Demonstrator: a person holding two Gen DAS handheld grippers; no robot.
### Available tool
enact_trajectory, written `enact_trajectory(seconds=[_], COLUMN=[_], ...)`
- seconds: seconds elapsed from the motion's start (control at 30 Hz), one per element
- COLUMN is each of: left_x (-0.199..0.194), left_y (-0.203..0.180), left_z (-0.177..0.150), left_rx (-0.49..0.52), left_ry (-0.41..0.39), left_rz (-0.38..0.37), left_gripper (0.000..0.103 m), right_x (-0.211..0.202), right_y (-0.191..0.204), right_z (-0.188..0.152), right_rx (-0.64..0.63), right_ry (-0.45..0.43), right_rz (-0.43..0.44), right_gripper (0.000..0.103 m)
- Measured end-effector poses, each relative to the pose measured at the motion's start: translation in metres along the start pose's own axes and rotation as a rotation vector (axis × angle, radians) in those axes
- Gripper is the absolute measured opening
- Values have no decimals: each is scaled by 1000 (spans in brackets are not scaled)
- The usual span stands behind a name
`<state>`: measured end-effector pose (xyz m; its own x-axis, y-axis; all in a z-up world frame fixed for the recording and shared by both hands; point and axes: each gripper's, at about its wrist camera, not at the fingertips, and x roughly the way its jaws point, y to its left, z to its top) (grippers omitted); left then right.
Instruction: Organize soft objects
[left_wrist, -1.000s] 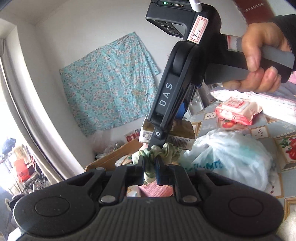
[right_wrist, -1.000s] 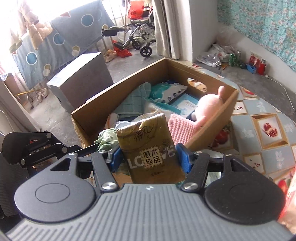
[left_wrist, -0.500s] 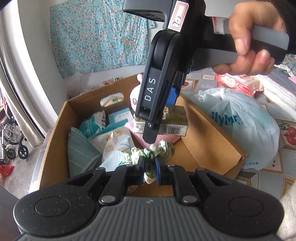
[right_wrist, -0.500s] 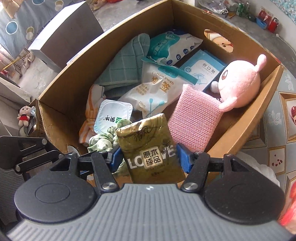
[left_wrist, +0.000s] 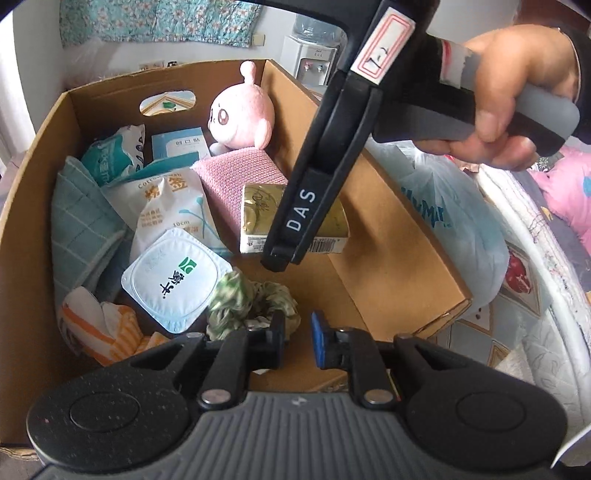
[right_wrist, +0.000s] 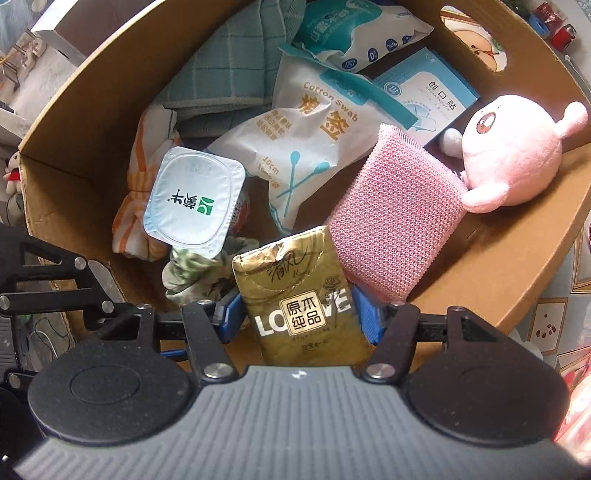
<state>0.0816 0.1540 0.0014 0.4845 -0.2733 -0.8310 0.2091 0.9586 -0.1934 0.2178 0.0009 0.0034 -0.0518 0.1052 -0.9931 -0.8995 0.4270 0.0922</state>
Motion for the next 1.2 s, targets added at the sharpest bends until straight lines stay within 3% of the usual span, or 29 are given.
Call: enact_trajectory(seconds=[0.17,0.27,0.37,0.53,0.63,0.8,1.0,1.2], left_x=[0,-3,-3,-10,-20,-40,-67,-90], left_y=[-2,-1,1,1,-1,-6,-14,-26], left_z=[-2,-3,-2,-3,-5,-9,-15,-16], left_rx=[3,-7,-13,-17,-19,-30,-64,-70], left_ry=[0,-1,-8,-33,-62,-131,-237,-325], left_rz=[16,17,25,37,48,77,146,236], left_gripper=[21,25,29,39,46,58,80,97], right_x=[12,17,16,-2,-22,-67,-103,-110], right_y=[2,3,3,-1,-5,-17,-10,1], right_z=[3,3,5,2,-4,-34,-92,-160], right_rx=[-18,-21,-20,3,31,111,216,445], right_ry=[57,79,71,3,-72,-284,-598,-819], right_rz=[-8,1,5,31,60,124,54,15], right_gripper=[61,68,75,75,75,75,89,102])
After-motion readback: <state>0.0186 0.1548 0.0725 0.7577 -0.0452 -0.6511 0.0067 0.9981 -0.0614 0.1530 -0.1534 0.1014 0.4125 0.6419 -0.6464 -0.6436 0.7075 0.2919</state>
